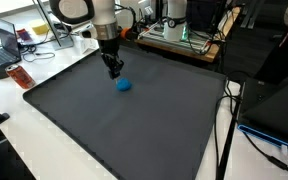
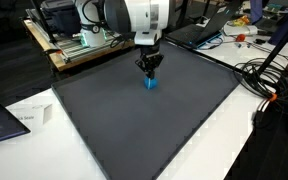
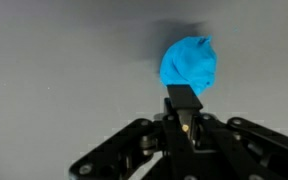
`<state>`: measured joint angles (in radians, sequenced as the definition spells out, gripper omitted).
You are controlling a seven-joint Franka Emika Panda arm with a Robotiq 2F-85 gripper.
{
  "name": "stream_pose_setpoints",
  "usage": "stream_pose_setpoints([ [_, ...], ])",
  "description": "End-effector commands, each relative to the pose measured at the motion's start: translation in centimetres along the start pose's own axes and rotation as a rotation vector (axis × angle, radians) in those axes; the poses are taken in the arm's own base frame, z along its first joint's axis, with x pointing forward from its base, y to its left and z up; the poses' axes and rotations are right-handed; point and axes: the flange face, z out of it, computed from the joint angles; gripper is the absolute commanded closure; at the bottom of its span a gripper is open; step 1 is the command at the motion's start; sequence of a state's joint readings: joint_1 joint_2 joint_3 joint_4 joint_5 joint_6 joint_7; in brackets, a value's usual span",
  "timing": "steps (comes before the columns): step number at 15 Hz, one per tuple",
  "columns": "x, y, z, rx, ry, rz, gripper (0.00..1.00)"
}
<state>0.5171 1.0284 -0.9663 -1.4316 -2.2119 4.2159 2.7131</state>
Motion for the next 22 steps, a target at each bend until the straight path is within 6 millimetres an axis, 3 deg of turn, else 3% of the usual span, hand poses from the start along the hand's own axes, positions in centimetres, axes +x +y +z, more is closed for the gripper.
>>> stream_pose_setpoints([
  [1,-1.4,-0.7,1.8,-0.008,-0.070,0.014,0.97],
  [11,-1.8,-1.3,-1.6,-0.036,-0.052,-0.017,0.97],
  [22,-3.5,-1.4,-5.5,-0.043,-0.032,-0.019,0.97],
])
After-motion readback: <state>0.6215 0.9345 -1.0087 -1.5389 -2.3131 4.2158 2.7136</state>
